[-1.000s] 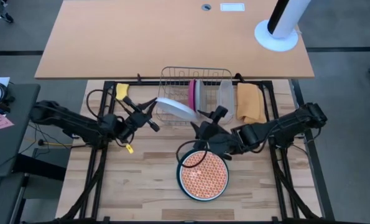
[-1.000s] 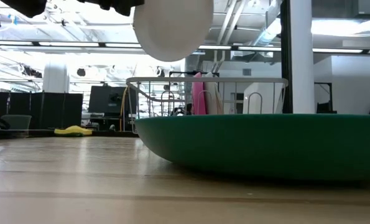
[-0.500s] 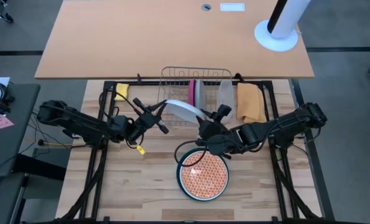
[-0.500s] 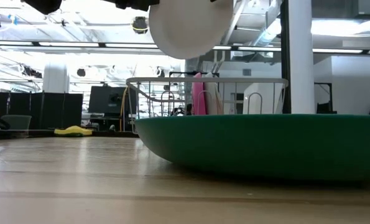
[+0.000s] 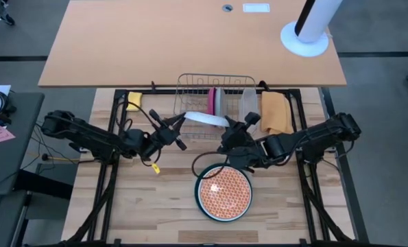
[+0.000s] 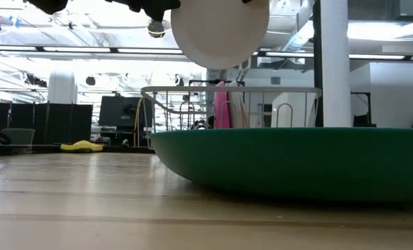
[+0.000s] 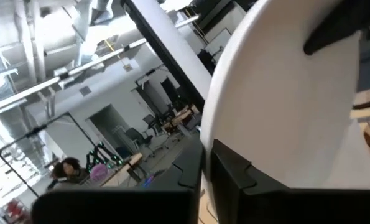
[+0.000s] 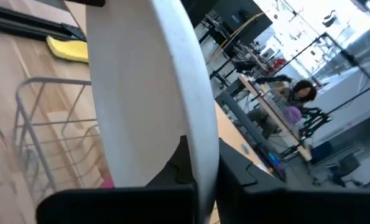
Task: Sort dishes
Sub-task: Put the white plate into the dish rack
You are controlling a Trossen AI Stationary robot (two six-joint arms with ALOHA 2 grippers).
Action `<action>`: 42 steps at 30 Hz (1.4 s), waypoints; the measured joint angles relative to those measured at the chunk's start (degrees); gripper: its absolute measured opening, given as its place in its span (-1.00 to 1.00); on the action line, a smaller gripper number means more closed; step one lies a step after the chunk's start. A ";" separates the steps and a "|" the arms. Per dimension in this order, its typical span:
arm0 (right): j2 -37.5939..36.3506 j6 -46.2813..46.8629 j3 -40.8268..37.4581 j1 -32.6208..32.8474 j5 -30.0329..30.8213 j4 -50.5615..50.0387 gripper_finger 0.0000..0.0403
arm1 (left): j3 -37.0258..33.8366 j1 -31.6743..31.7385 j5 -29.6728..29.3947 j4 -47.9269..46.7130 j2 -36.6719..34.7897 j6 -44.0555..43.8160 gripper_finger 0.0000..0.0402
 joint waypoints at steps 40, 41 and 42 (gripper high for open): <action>-2.27 -109.84 -0.04 -21.55 -37.87 15.72 -0.88 | 0.03 7.94 7.88 -60.82 -27.44 -65.44 -0.15; -1.62 -111.14 -0.02 -21.71 -38.01 16.98 -0.88 | 0.03 8.66 8.25 -62.89 -27.66 -66.33 -0.15; -0.99 -112.27 -0.02 -21.74 -38.24 17.38 -0.88 | 0.02 9.32 8.29 -64.54 -27.77 -67.09 -0.15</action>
